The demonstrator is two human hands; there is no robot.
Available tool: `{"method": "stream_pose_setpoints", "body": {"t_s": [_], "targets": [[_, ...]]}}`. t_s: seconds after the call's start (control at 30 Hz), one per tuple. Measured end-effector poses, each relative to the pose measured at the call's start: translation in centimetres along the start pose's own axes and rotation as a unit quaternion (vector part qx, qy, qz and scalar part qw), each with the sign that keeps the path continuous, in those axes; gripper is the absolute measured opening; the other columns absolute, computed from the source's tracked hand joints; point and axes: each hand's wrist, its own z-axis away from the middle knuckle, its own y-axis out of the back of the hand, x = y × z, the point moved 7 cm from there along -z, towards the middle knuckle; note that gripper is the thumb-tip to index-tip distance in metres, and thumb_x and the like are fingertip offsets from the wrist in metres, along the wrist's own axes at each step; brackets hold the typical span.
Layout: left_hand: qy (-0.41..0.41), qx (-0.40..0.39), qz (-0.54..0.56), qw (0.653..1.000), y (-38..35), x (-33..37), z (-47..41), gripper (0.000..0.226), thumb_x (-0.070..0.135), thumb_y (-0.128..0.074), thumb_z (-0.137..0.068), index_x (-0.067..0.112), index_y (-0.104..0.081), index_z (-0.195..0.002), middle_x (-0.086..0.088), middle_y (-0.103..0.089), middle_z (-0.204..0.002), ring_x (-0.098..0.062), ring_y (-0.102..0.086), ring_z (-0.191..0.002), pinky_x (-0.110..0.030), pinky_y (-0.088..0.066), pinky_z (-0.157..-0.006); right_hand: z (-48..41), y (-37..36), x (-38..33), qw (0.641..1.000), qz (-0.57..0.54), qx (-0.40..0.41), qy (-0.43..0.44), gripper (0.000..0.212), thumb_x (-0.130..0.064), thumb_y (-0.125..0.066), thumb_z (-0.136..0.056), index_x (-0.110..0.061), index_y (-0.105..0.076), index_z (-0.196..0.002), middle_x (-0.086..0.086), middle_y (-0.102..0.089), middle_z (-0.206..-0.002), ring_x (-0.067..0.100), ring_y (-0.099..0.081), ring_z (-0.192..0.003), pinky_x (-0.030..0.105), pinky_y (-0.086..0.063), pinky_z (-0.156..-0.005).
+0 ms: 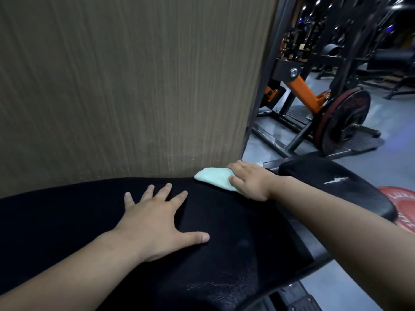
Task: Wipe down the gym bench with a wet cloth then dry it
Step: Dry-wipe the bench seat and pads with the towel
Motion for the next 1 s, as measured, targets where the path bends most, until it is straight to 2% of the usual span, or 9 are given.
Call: {"method": "stream_pose_setpoints", "body": {"t_s": [0.17,0.27,0.4,0.6,0.8,0.9,1.0], "targets": [[-0.004,-0.015,0.011,1.000,-0.2,0.1,-0.3,0.122,0.102,-0.034,-0.051,0.044,-0.004,-0.154,0.007,0.006,-0.165,-0.026,0.006,-0.152,-0.055,-0.007,-0.121,1.1,0.5,3.3,0.998,-0.012,0.010,-0.055,0.047,-0.038,-0.028,-0.103,-0.013,-0.040,-0.141,0.009,-0.049,-0.132,0.026,-0.042,-0.128,0.038,-0.029,-0.108],[-0.004,-0.014,0.013,1.000,-0.2,0.2,-0.2,0.122,0.103,-0.034,-0.051,0.044,-0.004,-0.154,0.007,0.006,-0.165,-0.025,0.006,-0.152,-0.054,-0.007,-0.121,2.1,0.5,5.6,0.994,-0.020,0.018,-0.105,0.048,-0.038,-0.026,-0.103,-0.013,-0.038,-0.142,0.012,-0.047,-0.137,0.028,-0.041,-0.130,0.043,-0.028,-0.110],[-0.004,-0.016,0.007,1.000,-0.6,0.3,-0.2,0.123,0.104,-0.028,-0.050,0.044,-0.002,-0.154,0.006,0.009,-0.165,-0.026,0.007,-0.152,-0.055,-0.006,-0.121,3.6,0.1,6.9,0.986,-0.026,0.022,-0.162,0.049,-0.038,-0.022,-0.102,-0.007,-0.038,-0.137,0.019,-0.047,-0.134,0.035,-0.043,-0.126,0.042,-0.032,-0.106],[-0.005,-0.019,0.011,1.000,-0.8,0.2,-0.2,0.124,0.105,-0.025,-0.048,0.045,-0.003,-0.154,0.006,0.009,-0.165,-0.027,0.007,-0.152,-0.056,-0.006,-0.121,7.5,-1.1,7.2,0.973,-0.016,0.047,-0.226,0.064,-0.039,-0.019,-0.102,0.001,-0.015,-0.152,0.027,-0.041,-0.139,0.041,-0.044,-0.122,0.044,-0.033,-0.104],[-0.004,-0.028,0.001,1.000,-0.8,0.4,-0.4,0.122,0.103,-0.026,-0.050,0.044,-0.003,-0.154,0.005,0.007,-0.165,-0.028,0.005,-0.152,-0.058,-0.006,-0.120,14.8,-3.1,7.1,0.965,-0.024,0.099,-0.240,0.067,-0.042,-0.014,-0.095,0.001,-0.030,-0.144,0.021,-0.047,-0.133,0.035,-0.044,-0.111,0.043,-0.035,-0.098],[-0.001,-0.028,0.000,1.000,-0.8,0.4,-0.4,0.121,0.102,-0.029,-0.051,0.045,-0.005,-0.154,0.005,0.006,-0.165,-0.028,0.004,-0.152,-0.058,-0.007,-0.119,18.8,-3.8,6.4,0.939,-0.098,0.168,-0.284,0.053,-0.029,-0.031,-0.101,-0.002,-0.030,-0.147,0.021,-0.047,-0.133,0.037,-0.045,-0.115,0.043,-0.034,-0.101],[0.002,-0.030,0.003,1.000,-0.8,0.3,-0.3,0.120,0.101,-0.031,-0.052,0.045,-0.006,-0.154,0.005,0.005,-0.166,-0.028,0.004,-0.152,-0.057,-0.006,-0.119,22.4,-5.9,5.2,0.894,-0.227,0.242,-0.302,0.053,-0.028,-0.035,-0.102,-0.005,-0.025,-0.149,0.018,-0.042,-0.140,0.033,-0.037,-0.127,0.040,-0.030,-0.106]]}}
